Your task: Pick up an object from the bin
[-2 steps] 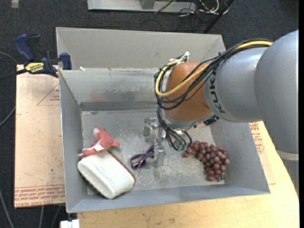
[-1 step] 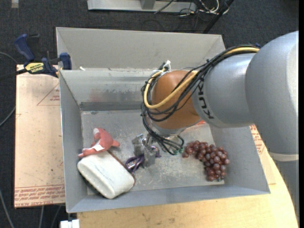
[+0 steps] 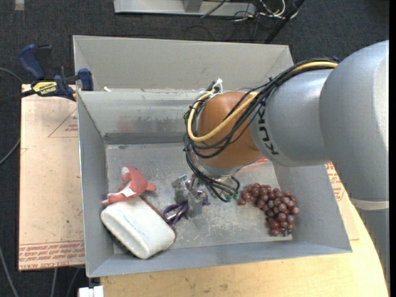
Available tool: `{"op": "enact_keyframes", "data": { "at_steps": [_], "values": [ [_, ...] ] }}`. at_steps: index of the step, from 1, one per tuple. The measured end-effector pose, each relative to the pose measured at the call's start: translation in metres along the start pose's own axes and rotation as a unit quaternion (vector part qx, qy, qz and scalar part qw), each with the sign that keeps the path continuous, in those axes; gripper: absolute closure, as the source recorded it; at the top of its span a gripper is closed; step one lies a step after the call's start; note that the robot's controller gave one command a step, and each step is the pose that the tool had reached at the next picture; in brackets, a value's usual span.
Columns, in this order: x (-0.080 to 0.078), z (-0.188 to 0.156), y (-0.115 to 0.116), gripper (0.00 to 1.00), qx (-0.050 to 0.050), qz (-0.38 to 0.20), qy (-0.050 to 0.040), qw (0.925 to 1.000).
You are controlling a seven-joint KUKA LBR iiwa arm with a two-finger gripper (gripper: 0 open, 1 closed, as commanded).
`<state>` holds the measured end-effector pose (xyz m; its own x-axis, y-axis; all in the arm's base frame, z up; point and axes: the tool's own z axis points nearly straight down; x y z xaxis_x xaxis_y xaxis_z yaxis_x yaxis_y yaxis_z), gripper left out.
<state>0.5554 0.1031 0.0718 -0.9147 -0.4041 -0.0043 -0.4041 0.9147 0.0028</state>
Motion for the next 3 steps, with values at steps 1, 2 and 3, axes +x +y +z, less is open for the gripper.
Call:
{"op": "enact_keyframes", "data": {
  "at_steps": [1,2,3],
  "values": [
    [-0.003,-0.083,-0.003,1.0,0.0,-0.029,-0.0017,0.9996],
    [-0.003,-0.083,-0.003,1.0,0.0,-0.029,-0.0016,0.9996],
    [-0.013,-0.169,-0.015,1.0,-0.001,0.002,-0.0036,1.0]
  ]
}}
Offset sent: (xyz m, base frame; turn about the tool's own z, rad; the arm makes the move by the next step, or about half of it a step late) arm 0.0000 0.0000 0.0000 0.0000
